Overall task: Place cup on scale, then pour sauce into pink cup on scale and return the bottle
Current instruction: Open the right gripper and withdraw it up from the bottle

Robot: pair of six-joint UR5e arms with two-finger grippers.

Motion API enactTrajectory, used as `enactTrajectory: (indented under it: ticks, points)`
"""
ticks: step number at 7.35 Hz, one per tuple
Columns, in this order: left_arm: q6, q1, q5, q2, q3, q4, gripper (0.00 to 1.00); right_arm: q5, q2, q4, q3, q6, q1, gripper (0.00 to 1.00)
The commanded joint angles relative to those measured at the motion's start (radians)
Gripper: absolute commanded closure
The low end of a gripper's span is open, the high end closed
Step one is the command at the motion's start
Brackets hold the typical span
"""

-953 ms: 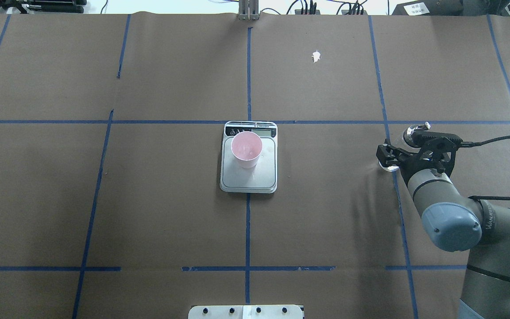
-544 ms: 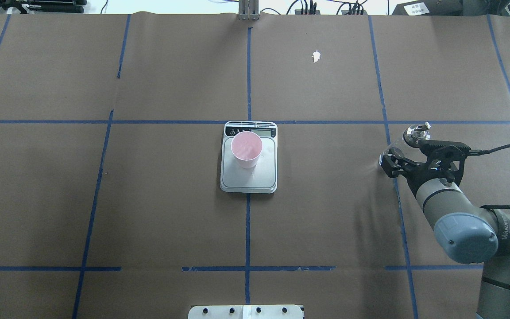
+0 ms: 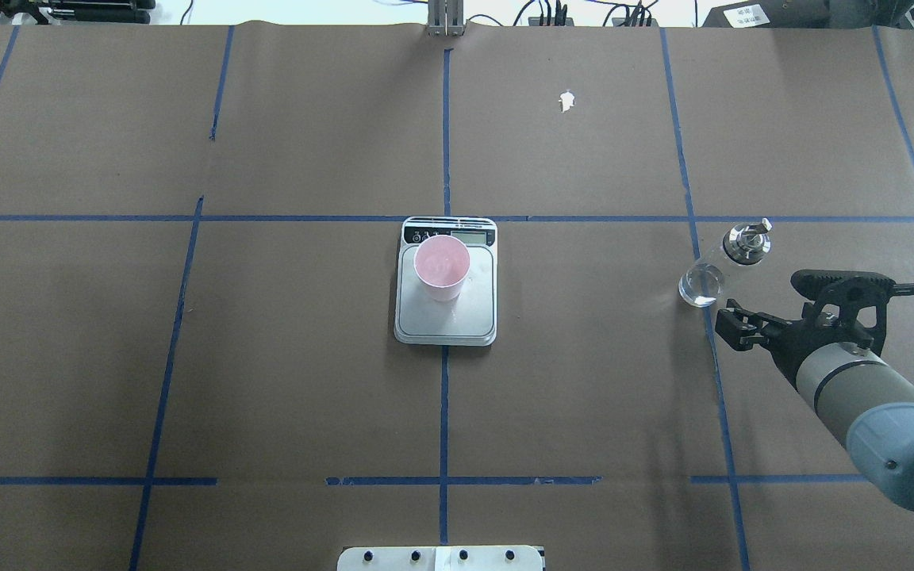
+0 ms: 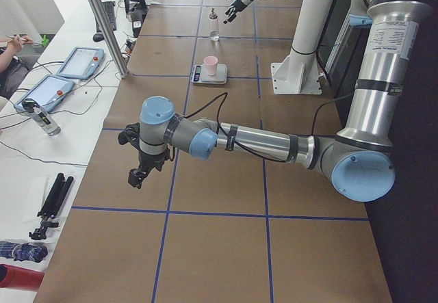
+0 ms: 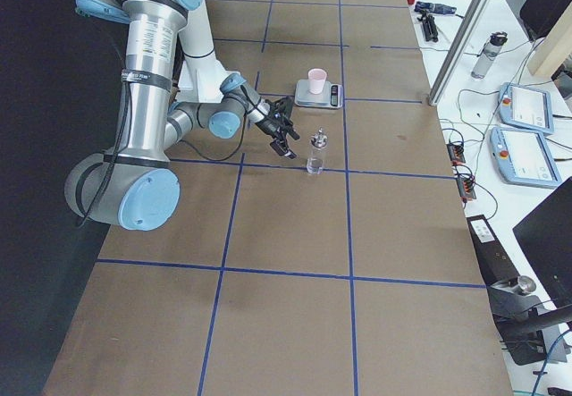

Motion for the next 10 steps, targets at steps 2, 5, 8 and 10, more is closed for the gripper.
enactTrajectory:
  ticks: [2,5,8,10]
  points:
    - [0.0,-0.003,-0.001,0.002,-0.009,0.002,0.0,0.127,0.001,-0.425,0.328,-0.014,0.004,0.0]
    - [0.0,-0.004,-0.003,0.023,-0.036,0.002,0.0,0.37,0.072,-0.457,0.326,-0.255,0.225,0.0]
    - [0.0,-0.003,-0.004,0.023,-0.049,0.002,0.0,0.625,0.167,-0.432,0.127,-0.646,0.611,0.0]
    - [0.0,-0.003,-0.006,0.023,-0.044,0.002,0.0,0.782,0.191,-0.325,-0.055,-0.846,0.806,0.0]
